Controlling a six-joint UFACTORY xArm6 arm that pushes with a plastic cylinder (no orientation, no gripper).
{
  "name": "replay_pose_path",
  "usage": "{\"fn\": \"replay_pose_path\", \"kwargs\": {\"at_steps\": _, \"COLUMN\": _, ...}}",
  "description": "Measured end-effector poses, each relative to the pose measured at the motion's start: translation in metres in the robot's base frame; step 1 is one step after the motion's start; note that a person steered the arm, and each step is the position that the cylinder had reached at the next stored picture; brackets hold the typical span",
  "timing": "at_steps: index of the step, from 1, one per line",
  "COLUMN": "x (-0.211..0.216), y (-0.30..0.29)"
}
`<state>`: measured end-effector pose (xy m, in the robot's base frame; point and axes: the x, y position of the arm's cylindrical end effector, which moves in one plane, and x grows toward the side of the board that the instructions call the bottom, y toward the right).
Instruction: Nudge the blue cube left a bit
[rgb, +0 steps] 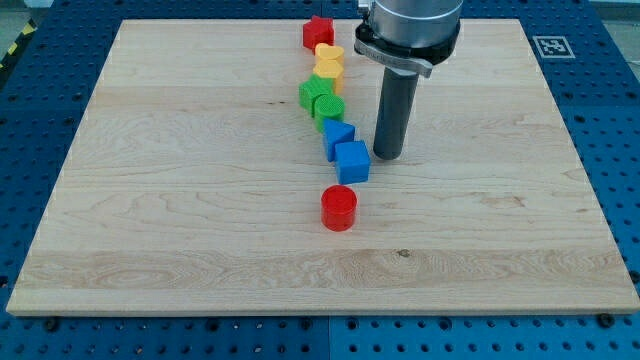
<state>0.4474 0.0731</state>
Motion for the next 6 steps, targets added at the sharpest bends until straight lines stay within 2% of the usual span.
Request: {"fn": "replay_pose_path", "kwargs": {"at_steps": 6, "x": 0.018, "y": -0.026}}
